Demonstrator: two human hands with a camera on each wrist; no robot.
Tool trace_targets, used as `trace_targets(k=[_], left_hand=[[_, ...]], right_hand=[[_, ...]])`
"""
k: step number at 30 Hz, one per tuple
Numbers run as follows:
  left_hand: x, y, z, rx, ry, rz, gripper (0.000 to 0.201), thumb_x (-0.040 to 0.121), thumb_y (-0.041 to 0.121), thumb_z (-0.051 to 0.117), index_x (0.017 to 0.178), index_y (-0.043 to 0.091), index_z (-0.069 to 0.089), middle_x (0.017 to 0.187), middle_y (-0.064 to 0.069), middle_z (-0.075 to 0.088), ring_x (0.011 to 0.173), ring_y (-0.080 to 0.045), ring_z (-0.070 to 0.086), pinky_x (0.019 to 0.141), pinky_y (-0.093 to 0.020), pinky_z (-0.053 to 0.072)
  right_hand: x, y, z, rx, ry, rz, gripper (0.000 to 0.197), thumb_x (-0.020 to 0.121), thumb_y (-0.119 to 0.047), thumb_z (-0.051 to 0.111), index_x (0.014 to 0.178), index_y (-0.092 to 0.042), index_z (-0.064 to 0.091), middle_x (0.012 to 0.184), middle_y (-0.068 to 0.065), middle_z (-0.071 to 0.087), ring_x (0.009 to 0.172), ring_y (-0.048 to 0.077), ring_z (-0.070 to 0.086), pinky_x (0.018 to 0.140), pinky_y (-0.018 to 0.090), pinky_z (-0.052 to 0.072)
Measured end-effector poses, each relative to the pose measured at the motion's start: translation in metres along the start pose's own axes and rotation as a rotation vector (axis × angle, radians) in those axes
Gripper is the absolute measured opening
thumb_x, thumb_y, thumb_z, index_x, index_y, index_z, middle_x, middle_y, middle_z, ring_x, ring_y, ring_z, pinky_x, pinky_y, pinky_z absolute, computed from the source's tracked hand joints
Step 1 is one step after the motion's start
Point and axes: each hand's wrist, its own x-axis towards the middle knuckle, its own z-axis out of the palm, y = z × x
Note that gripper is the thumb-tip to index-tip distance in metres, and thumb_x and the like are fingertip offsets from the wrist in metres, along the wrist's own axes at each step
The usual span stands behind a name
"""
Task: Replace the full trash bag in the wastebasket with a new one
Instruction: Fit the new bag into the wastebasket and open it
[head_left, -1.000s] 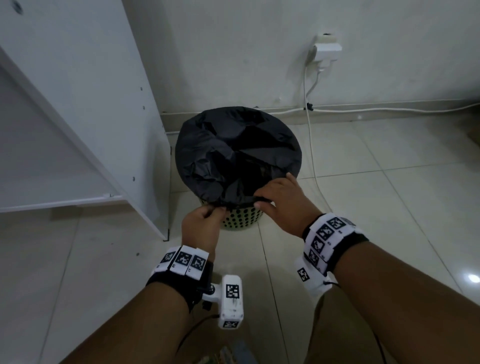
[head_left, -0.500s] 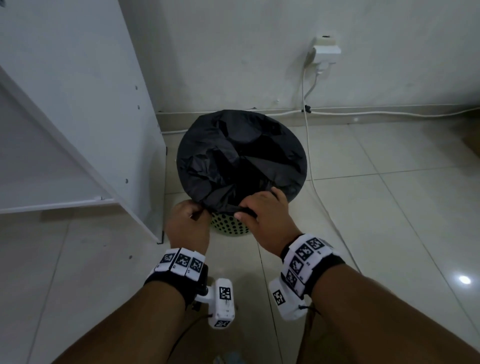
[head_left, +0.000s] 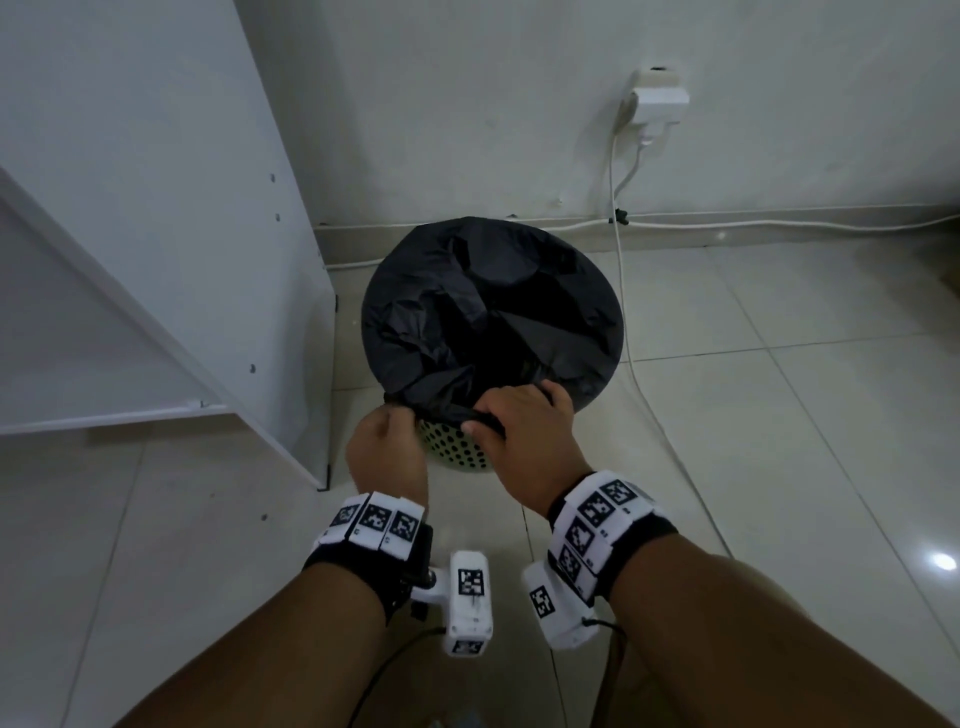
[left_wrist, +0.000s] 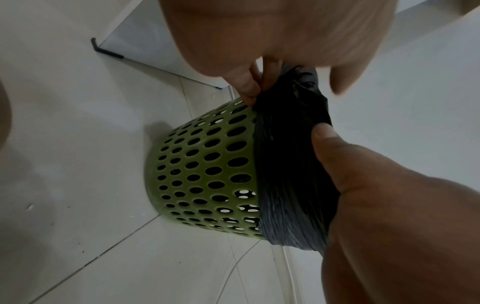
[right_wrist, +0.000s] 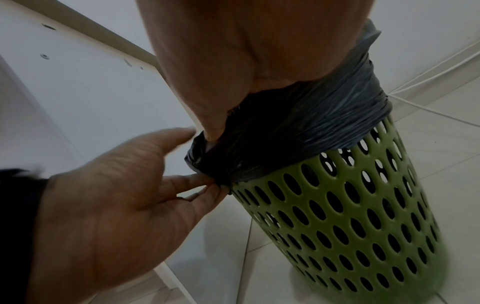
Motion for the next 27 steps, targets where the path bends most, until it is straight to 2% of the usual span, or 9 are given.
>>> trace_targets(k=[2,5,6,10,14,18,21,24,27], left_hand=[[-0.009,0.004,0.000,-0.057,-0.068,0.031,0.043,0.085,0.042,0.065,0.065,0.004,0.059,0.061,-0.001,0.052,0.059,-0.013,0.047,0.060,-0.031,0.041],[-0.020,0.011,0.001,-0.007,-0.119,0.076,0.025,0.084,0.043,0.076,0.078,0.018,0.073,0.073,0.009,0.070,0.060,0.005,0.061,0.052,-0.005,0.041],[-0.021,0.013,0.002,0.000,-0.118,0.080,0.023,0.083,0.043,0.077,0.079,0.021,0.074,0.074,0.009,0.071,0.061,0.008,0.060,0.051,-0.003,0.041],[-0.017,0.011,0.007,-0.006,-0.079,0.075,0.040,0.083,0.044,0.074,0.069,0.007,0.069,0.064,-0.008,0.063,0.052,-0.004,0.047,0.055,-0.024,0.041],[-0.018,0.014,0.012,-0.009,-0.084,0.032,0.045,0.082,0.045,0.068,0.064,0.004,0.061,0.055,-0.002,0.052,0.053,-0.011,0.043,0.059,-0.032,0.039],[-0.021,0.019,0.014,-0.047,-0.085,-0.019,0.032,0.086,0.040,0.069,0.068,0.014,0.069,0.065,-0.001,0.062,0.060,-0.013,0.051,0.063,-0.030,0.043],[-0.026,0.021,0.015,-0.164,-0.092,-0.058,0.012,0.088,0.033,0.072,0.085,0.024,0.078,0.083,0.002,0.075,0.078,-0.011,0.066,0.069,-0.025,0.049],[-0.025,0.021,0.015,-0.255,-0.146,-0.094,0.021,0.091,0.027,0.070,0.108,0.018,0.077,0.099,0.004,0.077,0.094,-0.009,0.070,0.074,-0.018,0.051],[-0.022,0.024,0.016,-0.233,-0.192,-0.076,0.024,0.094,0.026,0.065,0.114,0.017,0.075,0.106,-0.001,0.076,0.098,-0.012,0.069,0.074,-0.016,0.052]], right_hand=[[0.001,0.000,-0.001,-0.012,-0.007,0.001,0.017,0.094,-0.042,0.053,0.087,-0.028,0.056,0.079,-0.012,0.053,0.091,0.016,0.056,0.111,0.046,0.024],[0.000,-0.001,-0.002,-0.011,-0.013,-0.007,0.018,0.094,-0.043,0.051,0.089,-0.027,0.058,0.080,-0.012,0.051,0.092,0.017,0.056,0.110,0.047,0.024],[0.000,-0.001,-0.002,-0.008,-0.014,-0.010,0.019,0.094,-0.042,0.051,0.090,-0.026,0.058,0.080,-0.012,0.051,0.092,0.017,0.056,0.110,0.047,0.024],[0.001,-0.001,-0.004,0.004,-0.035,-0.022,0.017,0.095,-0.039,0.051,0.089,-0.026,0.059,0.084,-0.008,0.059,0.093,0.017,0.056,0.110,0.045,0.024],[0.001,0.000,-0.007,0.007,-0.059,-0.017,0.015,0.096,-0.037,0.051,0.091,-0.026,0.059,0.087,-0.008,0.060,0.095,0.017,0.056,0.110,0.043,0.022],[0.000,0.000,-0.006,0.001,-0.064,-0.007,0.015,0.097,-0.037,0.050,0.091,-0.025,0.058,0.088,-0.008,0.058,0.096,0.017,0.055,0.111,0.043,0.021],[0.001,0.000,-0.006,0.001,-0.052,-0.003,0.016,0.096,-0.036,0.051,0.091,-0.024,0.059,0.088,-0.007,0.059,0.095,0.018,0.056,0.109,0.043,0.022],[0.002,0.002,-0.005,-0.010,-0.057,0.001,0.016,0.097,-0.037,0.050,0.092,-0.024,0.059,0.090,-0.007,0.060,0.097,0.017,0.056,0.108,0.042,0.022],[0.003,0.002,-0.002,-0.008,-0.051,0.005,0.016,0.097,-0.036,0.051,0.093,-0.024,0.059,0.091,-0.007,0.061,0.097,0.018,0.056,0.107,0.042,0.021]])
